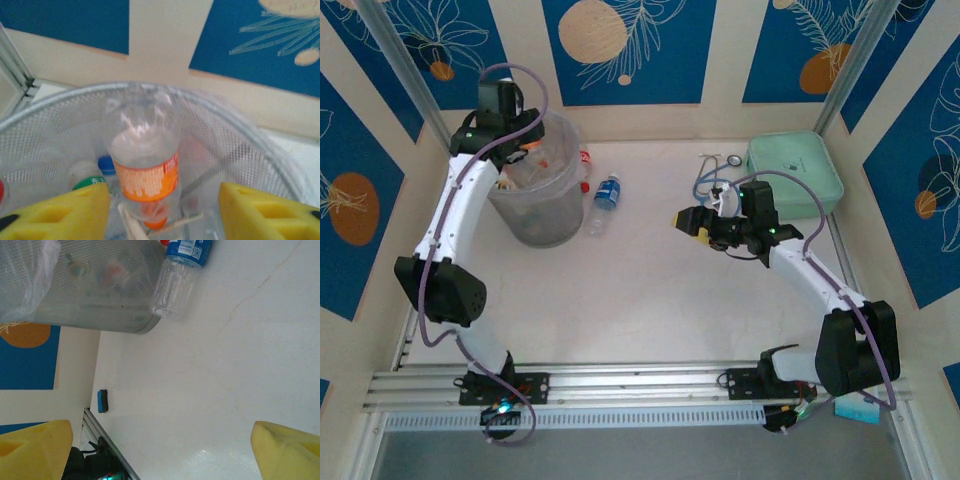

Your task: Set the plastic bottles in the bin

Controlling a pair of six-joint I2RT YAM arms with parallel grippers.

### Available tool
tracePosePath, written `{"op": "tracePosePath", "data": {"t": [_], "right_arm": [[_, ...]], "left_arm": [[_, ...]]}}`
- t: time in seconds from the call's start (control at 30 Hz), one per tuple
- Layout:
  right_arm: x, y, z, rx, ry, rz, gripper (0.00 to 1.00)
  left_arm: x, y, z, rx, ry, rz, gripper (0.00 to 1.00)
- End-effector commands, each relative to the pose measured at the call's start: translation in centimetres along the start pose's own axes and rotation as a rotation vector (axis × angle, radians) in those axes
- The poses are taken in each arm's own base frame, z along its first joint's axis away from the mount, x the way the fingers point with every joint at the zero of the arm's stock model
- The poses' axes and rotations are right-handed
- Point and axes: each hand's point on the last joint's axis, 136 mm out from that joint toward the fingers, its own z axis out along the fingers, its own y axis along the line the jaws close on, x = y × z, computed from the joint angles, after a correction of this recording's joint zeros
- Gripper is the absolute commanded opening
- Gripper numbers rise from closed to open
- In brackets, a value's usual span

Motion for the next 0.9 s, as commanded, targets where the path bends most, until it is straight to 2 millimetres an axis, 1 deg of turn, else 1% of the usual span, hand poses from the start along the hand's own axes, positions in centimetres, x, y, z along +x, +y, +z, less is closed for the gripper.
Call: {"op": "tracePosePath", "data": {"t": [0.0,0.1,0.17,0.3,0.4,0.57,0.7,0.77,0.83,0.87], "right_arm": [[0.4,0.5,0.5,-0.016,0.025,0.005,0.92],[0.7,0.8,0.5,-0.017,0.033,0.001,0.92],[0.9,0.8,0.5,-0.012,0.035,-0.003,0.92],[1.3,0.6,0.4,-0.002,0.034,-0.007,0.92],[1.2,0.4,0.7,0.003,0.034,-0.001,0.92],[-0.2,-0.1,1.8,0.026,0.028,0.067,0.92],[-1.5,-0.4,3.8,0.046,0.017,0.119,0.92],[-2.1,-0.6,5.0,0.061,0.006,0.14,0.9],[-2.6,-0.6,6.4,0.064,-0.006,0.149,0.89],[-2.7,-0.5,7.4,0.069,-0.007,0.147,0.88]], "left_arm": [[-3.7,0.1,-0.2,-0.027,-0.134,-0.001,0.49],[-3.3,0.5,2.0,-0.074,-0.107,0.012,0.35],[-2.4,0.7,3.4,-0.095,-0.074,0.029,0.28],[0.5,0.7,5.6,-0.094,0.007,0.063,0.13],[2.8,0.9,6.1,-0.083,0.057,0.073,0.05],[7.9,2.1,6.6,-0.092,0.155,0.067,0.0],[10.5,2.8,6.6,-0.097,0.202,0.052,0.0],[10.9,2.9,6.5,-0.1,0.209,0.051,0.0],[10.5,2.8,6.1,-0.094,0.195,0.047,0.0],[10.0,2.8,5.7,-0.089,0.179,0.045,0.0]]}}
